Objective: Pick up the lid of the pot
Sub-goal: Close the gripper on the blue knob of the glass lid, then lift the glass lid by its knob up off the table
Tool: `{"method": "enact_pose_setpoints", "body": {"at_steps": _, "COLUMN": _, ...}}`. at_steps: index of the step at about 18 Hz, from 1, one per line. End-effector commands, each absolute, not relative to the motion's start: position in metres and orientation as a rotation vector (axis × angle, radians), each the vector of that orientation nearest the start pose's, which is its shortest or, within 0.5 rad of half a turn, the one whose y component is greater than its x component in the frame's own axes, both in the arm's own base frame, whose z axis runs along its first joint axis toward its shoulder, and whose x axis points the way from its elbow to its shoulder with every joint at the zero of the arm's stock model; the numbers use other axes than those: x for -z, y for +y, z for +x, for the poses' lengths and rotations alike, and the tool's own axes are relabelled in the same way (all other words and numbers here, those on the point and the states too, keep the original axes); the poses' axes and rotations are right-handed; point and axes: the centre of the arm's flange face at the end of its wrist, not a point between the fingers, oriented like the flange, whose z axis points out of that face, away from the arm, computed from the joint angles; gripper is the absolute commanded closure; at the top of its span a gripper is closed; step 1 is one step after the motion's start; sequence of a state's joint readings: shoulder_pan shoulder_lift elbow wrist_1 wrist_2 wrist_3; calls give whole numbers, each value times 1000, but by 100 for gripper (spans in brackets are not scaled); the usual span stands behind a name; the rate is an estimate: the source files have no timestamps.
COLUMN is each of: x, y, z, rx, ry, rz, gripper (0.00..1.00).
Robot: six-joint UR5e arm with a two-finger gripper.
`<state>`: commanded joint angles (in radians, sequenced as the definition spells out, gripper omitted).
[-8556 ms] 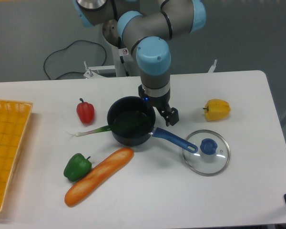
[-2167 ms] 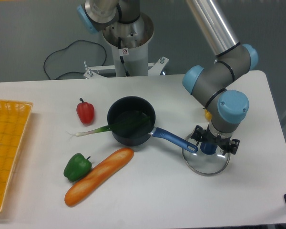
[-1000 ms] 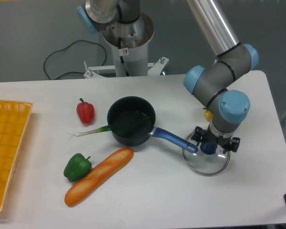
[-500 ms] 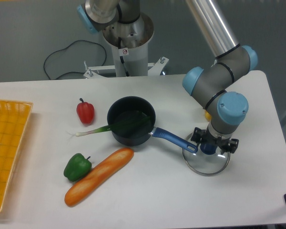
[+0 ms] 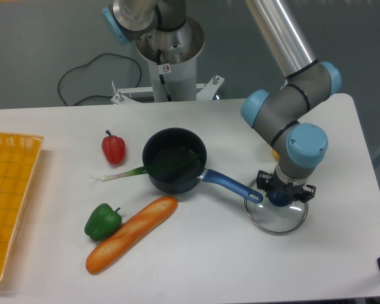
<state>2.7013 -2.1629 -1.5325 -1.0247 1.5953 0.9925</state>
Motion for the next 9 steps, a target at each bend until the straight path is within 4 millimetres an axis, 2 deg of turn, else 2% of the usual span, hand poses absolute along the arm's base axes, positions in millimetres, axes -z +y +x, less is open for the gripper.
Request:
{"method": "enact_pose_setpoints", "body": {"at_steps": 3, "x": -212, "y": 403, "z": -552, "rx": -16, "ry": -216, "rz": -3158, "gripper": 73}}
{"method": "enact_pose_setpoints", "body": {"at_steps": 9, "x": -233, "y": 399, "z": -562, "rx": -51, "ry": -114, "rz": -3152, "gripper": 73}}
